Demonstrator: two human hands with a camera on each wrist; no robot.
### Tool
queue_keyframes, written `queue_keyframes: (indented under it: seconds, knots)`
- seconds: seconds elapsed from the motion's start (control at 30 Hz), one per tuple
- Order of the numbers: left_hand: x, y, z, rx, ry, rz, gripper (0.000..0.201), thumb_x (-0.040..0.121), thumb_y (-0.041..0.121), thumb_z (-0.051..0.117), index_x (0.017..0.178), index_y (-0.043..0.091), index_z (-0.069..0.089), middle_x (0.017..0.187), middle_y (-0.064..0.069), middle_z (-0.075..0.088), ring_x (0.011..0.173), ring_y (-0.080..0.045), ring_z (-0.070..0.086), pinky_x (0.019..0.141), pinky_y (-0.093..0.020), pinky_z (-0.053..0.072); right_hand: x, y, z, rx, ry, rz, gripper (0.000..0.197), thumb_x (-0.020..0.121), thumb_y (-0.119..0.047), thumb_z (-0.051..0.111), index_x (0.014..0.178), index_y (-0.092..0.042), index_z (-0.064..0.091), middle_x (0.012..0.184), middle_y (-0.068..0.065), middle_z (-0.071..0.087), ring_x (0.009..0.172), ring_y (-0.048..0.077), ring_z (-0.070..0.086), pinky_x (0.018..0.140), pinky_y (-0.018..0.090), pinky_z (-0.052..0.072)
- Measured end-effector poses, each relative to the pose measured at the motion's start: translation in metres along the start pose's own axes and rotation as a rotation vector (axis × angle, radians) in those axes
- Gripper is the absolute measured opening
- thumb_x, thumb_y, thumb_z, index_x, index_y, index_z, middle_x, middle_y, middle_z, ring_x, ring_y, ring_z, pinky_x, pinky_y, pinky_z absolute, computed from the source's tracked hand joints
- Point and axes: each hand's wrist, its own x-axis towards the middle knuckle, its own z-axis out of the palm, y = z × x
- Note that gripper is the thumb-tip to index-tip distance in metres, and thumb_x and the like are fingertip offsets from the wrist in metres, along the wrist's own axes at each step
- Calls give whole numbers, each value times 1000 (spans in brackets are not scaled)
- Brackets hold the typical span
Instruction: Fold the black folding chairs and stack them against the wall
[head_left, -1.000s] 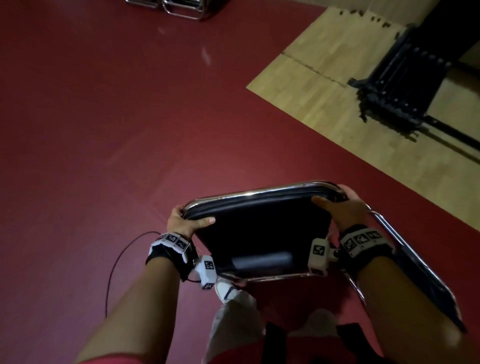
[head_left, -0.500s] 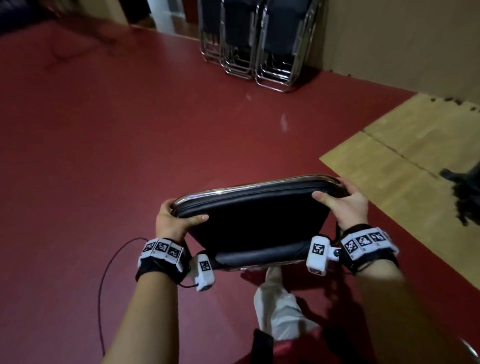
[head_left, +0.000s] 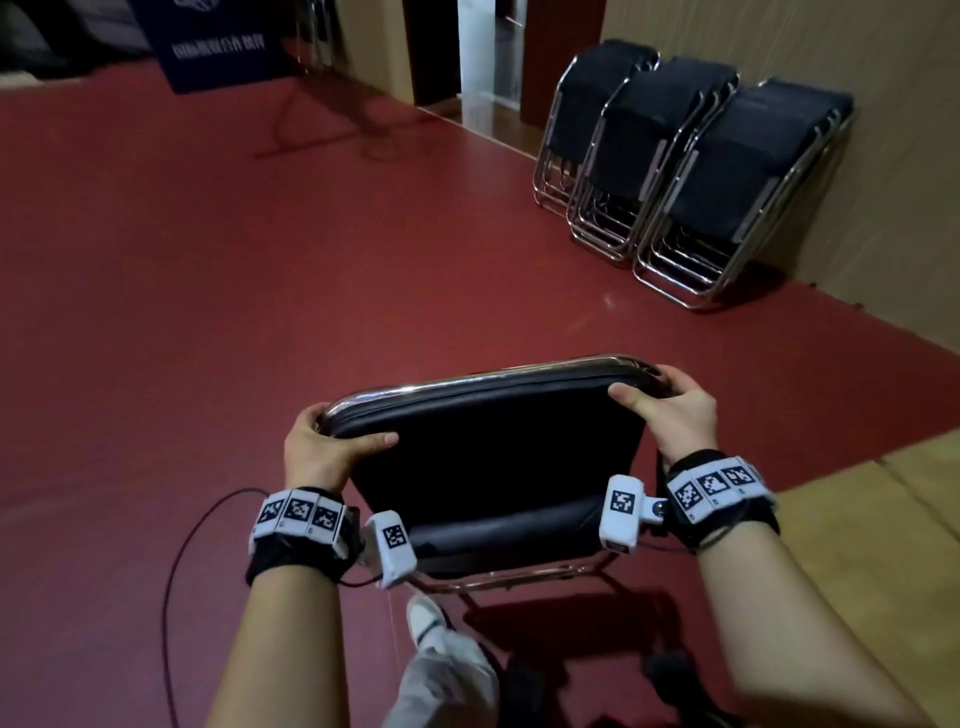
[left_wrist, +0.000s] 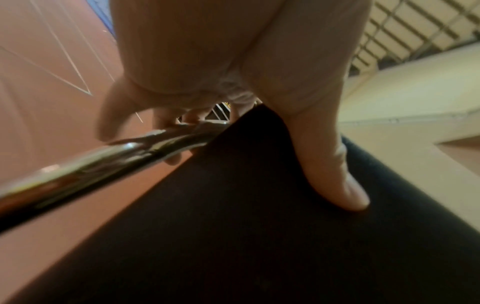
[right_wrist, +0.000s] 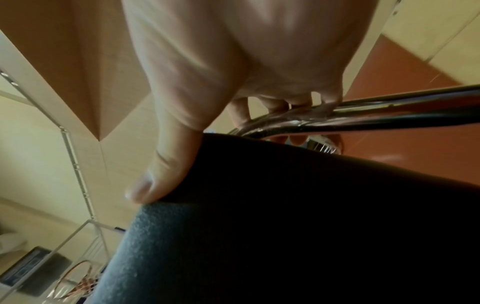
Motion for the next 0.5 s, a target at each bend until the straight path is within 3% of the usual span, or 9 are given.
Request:
queue_keyframes:
  seconds: [0.07, 0.13, 0.2, 0.3, 0.5]
  knots:
    - [58, 10, 19, -12, 17, -2, 92, 45, 10, 99, 127, 8, 57, 114, -4, 67, 104, -20, 65, 92, -30, 52, 46, -14, 39, 7, -8, -12, 58, 57, -24, 94, 108, -18, 68, 96, -7, 69, 84, 4, 64, 70, 11, 45]
    - [118, 19, 39, -37, 9, -11, 92, 43, 10, 100, 125, 9, 57, 113, -4, 67, 103, -20, 66, 94, -32, 53, 96, -21, 75, -1, 11, -12, 60, 56, -27, 94, 109, -18, 68, 98, -6, 69, 88, 8, 65, 72, 14, 46]
    - [156, 32, 55, -38, -22, 5, 88, 45, 8, 99, 122, 10, 57, 111, -2, 66, 102, -20, 65, 91, -30, 53, 127, -26, 97, 0, 33, -12, 63, 53, -31, 95, 109, -19, 69, 101, -5, 70, 94, 11, 66, 77, 18, 48]
    - [251, 64, 80, -10, -57, 14, 83, 48, 4, 98, 119, 13, 55, 110, -1, 64, 100, -18, 63, 86, -25, 50, 192, -46, 154, 2, 69, 10, 70, 48, -37, 95, 110, -19, 70, 105, -4, 71, 98, 12, 67, 85, 23, 51]
    - [406, 122, 160, 73, -157, 59, 93, 42, 11, 101, 124, 15, 56, 110, 2, 66, 102, -17, 65, 92, -30, 53, 310, -67, 215, 12, 155, 60, 65, 59, -28, 93, 117, -18, 67, 110, -2, 69, 102, 14, 65, 84, 21, 47]
